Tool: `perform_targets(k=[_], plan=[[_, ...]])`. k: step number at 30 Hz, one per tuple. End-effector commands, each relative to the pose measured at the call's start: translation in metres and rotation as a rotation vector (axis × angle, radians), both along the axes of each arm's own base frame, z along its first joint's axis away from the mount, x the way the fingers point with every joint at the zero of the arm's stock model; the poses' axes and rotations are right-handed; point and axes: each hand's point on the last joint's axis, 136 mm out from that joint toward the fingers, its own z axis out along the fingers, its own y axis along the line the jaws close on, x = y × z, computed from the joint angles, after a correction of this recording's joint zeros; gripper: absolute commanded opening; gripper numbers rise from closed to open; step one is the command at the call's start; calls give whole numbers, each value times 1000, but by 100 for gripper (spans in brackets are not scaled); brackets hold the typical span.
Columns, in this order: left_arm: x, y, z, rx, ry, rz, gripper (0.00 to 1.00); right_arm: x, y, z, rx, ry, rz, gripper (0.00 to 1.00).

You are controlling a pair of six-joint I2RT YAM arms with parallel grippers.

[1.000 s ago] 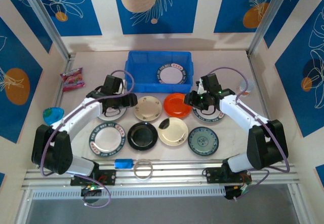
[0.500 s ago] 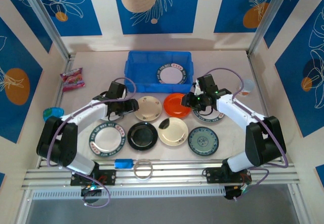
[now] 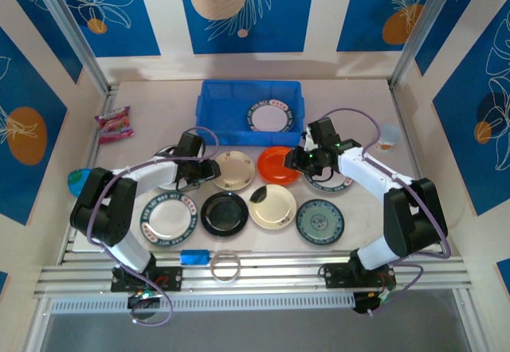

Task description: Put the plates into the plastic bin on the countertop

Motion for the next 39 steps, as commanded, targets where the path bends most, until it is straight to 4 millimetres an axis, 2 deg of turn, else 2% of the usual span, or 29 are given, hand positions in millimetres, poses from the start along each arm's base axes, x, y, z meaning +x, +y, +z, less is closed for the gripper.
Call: perform_targets(k=[1, 12, 19, 27, 39], plan=[[1, -9, -5, -29, 13, -10, 43, 5, 8, 8, 23, -3, 13, 39], [5, -21, -16, -79, 35, -5, 28, 7, 9, 5, 27, 2, 15, 37], [11, -23, -10, -87, 16, 3, 22, 8, 10, 2, 28, 10, 17, 37], [14, -22, 6, -84, -17, 1, 13, 11, 14, 4, 36, 13, 27, 38], [14, -11, 51, -47, -109, 3, 0, 17, 29, 13, 63, -1, 62, 38]])
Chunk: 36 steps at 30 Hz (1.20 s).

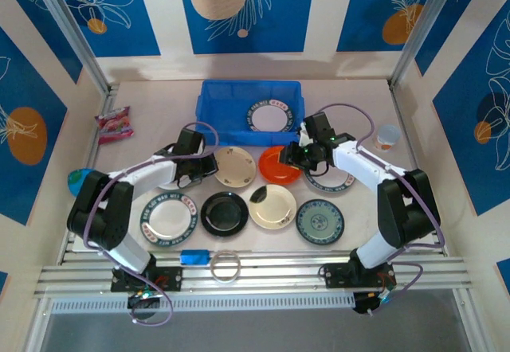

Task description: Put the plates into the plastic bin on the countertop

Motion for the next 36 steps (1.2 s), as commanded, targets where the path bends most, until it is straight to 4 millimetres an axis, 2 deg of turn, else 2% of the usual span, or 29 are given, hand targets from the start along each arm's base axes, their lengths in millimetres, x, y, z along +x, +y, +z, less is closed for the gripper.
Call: perform_targets(k=[1, 8, 11, 13, 17, 21, 25, 30, 33, 36], plan=[[1, -1, 28, 11, -48, -20, 0, 3, 13, 10, 38, -7, 33, 38], [-8, -14, 87, -67, -108, -112, 0, 6, 23, 31, 71, -53, 71, 40], [-15, -20, 106, -106, -126, -152, 0, 6, 29, 40, 100, -77, 98, 53], [-18, -26, 117, -148, -148, -175, 0, 6, 34, 48, 132, -95, 114, 57], [-21, -36, 135, -219, -185, -212, 0, 5, 47, 63, 213, -124, 152, 59], [-22, -39, 139, -232, -198, -228, 0, 5, 50, 78, 240, -161, 162, 58], [-23, -38, 140, -228, -206, -231, 0, 7, 45, 85, 205, -180, 149, 58], [-23, -33, 138, -200, -207, -220, 0, 12, 25, 83, 92, -171, 48, 57], [-22, -33, 137, -200, -209, -216, 0, 13, 26, 90, 89, -206, 44, 57], [-21, -37, 139, -220, -215, -224, 0, 8, 38, 97, 124, -221, 96, 57]])
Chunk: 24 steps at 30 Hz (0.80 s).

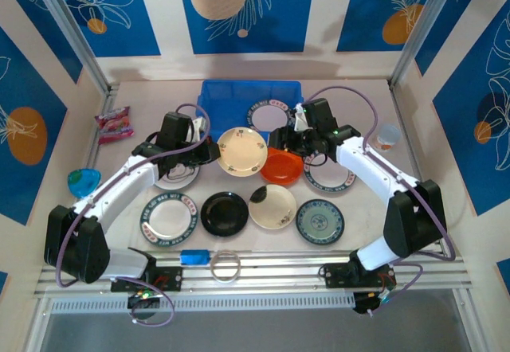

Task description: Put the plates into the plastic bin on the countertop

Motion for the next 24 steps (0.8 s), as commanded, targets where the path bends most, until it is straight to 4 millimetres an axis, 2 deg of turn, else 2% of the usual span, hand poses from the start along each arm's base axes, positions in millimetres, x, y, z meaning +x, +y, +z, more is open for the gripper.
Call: perform_targets(k=[1, 6, 9, 11, 13, 14, 17, 19, 20, 22, 24], plan=[[0, -11, 20, -52, -58, -43, 0, -5, 13, 18, 25, -34, 48, 57], [2, -18, 23, -93, -64, -60, 0, -7, 29, 9, 49, -6, 104, 55], [3, -19, 22, -99, -64, -67, 0, -7, 38, 8, 77, 2, 129, 46], [4, -21, 19, -105, -59, -68, 0, -6, 40, 5, 81, 11, 132, 34], [4, -21, 14, -106, -51, -65, 0, -3, 40, 5, 78, 11, 127, 7], [5, -21, 12, -104, -45, -62, 0, -2, 40, 5, 76, 11, 123, 0], [7, -18, 9, -83, -47, -50, 0, 5, 40, 9, 76, -3, 111, 0], [13, -8, 8, -38, -69, -18, 46, 14, 41, 14, 79, -18, 108, 0], [17, -1, 9, -13, -86, 6, 58, 21, 41, 17, 77, -27, 103, 0], [29, 21, 10, 35, -113, 74, 70, 37, 43, 23, 69, -40, 94, 0], [41, 45, 10, 106, -133, 145, 73, 55, 45, 27, 44, -45, 74, 0]])
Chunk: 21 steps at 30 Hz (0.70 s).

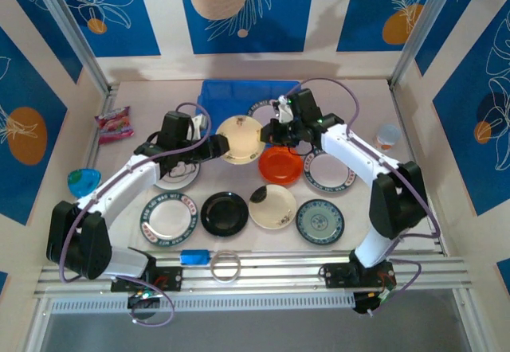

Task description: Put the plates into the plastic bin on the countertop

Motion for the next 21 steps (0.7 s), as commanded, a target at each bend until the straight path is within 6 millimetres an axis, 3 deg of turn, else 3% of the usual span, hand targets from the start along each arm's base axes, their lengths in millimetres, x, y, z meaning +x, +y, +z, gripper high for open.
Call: perform_targets(k=[1, 4, 8, 14, 21], plan=[[24, 46, 15, 132, -87, 134, 74, 34, 1, 20, -17, -57, -36, 0], [39, 75, 15, 224, -117, 207, 67, 67, 3, 22, -25, -64, -82, 0], [57, 97, 15, 309, -143, 254, 58, 107, 9, 14, -34, -36, -118, 0], [87, 104, 8, 361, -159, 253, 51, 148, 20, -11, -51, 14, -154, 0], [116, 101, -12, 384, -131, 243, 44, 170, 26, -39, -50, 72, -176, 0]])
